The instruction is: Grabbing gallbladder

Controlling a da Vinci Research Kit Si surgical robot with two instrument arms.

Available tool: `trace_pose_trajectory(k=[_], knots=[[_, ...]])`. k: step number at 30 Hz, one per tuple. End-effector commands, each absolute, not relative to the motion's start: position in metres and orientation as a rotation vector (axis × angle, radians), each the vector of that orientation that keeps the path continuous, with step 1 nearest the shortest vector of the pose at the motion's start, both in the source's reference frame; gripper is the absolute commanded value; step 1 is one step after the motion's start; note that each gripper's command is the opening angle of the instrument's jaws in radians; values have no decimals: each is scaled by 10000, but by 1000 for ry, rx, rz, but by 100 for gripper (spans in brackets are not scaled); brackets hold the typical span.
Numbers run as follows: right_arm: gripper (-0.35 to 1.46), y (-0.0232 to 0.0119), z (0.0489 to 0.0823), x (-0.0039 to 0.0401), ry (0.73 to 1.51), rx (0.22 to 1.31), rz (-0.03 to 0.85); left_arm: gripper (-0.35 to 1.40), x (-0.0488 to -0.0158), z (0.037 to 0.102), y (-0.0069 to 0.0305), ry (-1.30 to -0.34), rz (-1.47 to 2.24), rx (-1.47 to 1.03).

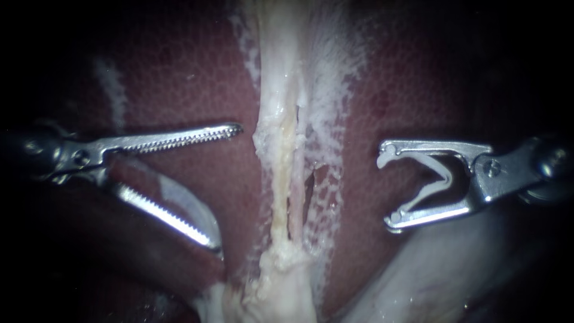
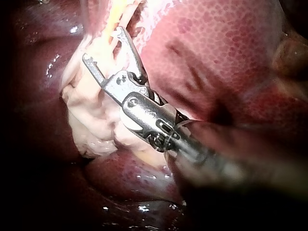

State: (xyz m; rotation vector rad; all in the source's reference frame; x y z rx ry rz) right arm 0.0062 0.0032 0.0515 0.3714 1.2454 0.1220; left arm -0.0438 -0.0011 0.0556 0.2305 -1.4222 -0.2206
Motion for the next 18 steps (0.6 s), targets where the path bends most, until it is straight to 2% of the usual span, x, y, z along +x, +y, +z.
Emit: trace_pose_trajectory(k=[1,7,10,18], knots=[[60,32,515,61,1245,371,122,113,-438,556,-11,-1422,-221,231],[60,32,515,61,1245,371,122,111,-436,551,-10,-1412,-256,232],[60,32,515,61,1245,371,122,104,-434,543,-9,-1396,-350,257],[60,31,516,61,1246,371,121,91,-444,547,-5,-1248,-529,320]])
